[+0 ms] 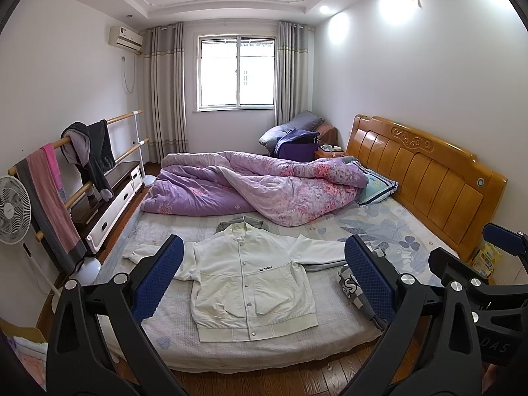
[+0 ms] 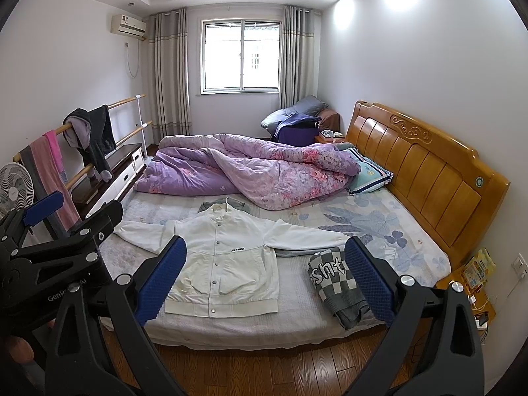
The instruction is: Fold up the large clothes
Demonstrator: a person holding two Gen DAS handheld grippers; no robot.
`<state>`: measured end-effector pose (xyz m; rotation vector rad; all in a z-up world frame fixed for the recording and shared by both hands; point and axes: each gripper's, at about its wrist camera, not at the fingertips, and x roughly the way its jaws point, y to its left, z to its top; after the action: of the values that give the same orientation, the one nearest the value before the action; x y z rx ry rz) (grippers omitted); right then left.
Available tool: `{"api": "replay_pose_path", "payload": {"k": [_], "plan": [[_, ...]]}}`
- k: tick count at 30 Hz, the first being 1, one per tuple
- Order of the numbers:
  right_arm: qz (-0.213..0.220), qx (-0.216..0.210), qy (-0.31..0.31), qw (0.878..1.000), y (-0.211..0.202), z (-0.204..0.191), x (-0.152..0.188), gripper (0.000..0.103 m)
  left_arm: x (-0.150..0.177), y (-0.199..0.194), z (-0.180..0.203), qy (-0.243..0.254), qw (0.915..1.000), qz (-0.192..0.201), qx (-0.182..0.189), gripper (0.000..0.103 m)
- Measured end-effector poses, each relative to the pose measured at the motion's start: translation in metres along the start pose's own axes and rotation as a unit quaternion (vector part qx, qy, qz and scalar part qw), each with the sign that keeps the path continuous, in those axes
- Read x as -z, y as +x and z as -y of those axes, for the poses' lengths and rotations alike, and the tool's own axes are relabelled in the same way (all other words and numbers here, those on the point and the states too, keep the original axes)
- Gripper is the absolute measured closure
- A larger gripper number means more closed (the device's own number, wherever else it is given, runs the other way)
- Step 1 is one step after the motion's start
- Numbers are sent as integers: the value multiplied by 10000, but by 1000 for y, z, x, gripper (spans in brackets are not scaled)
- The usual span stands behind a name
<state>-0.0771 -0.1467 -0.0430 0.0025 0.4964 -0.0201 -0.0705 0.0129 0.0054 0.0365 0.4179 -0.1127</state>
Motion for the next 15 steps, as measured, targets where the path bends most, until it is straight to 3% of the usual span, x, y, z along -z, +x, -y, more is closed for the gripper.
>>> {"api": "replay_pose_path", "payload": {"k": [15], "plan": [[-40,-23,-10,10000,5,-1,-3,10,0,1,-1,13,10000,-12,-3,5]]}}
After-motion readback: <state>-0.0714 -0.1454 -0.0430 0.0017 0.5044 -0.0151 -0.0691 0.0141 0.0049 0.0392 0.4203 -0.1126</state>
